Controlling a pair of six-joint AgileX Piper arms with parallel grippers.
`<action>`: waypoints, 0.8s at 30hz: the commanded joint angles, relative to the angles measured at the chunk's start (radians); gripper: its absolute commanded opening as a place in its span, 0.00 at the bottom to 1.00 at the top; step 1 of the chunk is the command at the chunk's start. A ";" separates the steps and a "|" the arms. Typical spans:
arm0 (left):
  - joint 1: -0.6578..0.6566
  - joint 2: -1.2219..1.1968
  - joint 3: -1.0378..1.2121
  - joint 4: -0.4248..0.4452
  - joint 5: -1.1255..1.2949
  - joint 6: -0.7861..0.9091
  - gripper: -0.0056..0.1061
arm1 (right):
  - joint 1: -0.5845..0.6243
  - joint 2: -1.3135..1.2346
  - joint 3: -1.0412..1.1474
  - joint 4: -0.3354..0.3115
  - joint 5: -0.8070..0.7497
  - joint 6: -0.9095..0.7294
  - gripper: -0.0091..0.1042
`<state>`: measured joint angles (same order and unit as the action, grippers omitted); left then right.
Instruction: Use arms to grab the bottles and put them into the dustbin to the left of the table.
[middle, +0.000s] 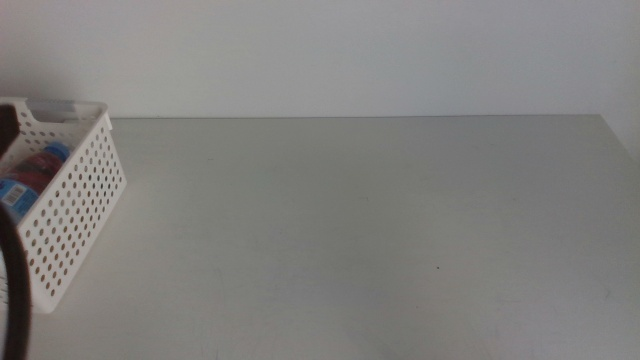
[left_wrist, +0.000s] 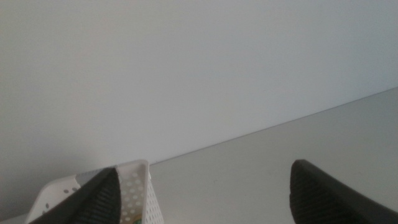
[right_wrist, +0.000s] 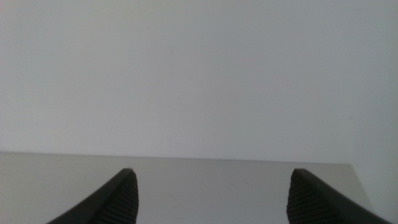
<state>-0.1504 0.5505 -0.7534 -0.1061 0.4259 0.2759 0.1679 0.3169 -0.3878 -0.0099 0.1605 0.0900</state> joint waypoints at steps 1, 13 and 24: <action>-0.007 -0.077 0.093 -0.014 -0.138 -0.015 0.87 | -0.079 -0.041 -0.003 -0.013 -0.078 -0.013 0.62; 0.127 -0.513 0.554 -0.023 -0.147 -0.015 0.87 | -0.139 -0.335 0.284 -0.002 -0.074 -0.013 0.62; 0.148 -0.589 0.760 -0.023 -0.150 -0.015 0.87 | -0.139 -0.351 0.404 -0.002 -0.076 -0.013 0.62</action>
<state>-0.0011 -0.0118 0.0129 -0.1172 0.3591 0.2740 0.0354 -0.0122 0.0258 -0.0077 0.1636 0.0900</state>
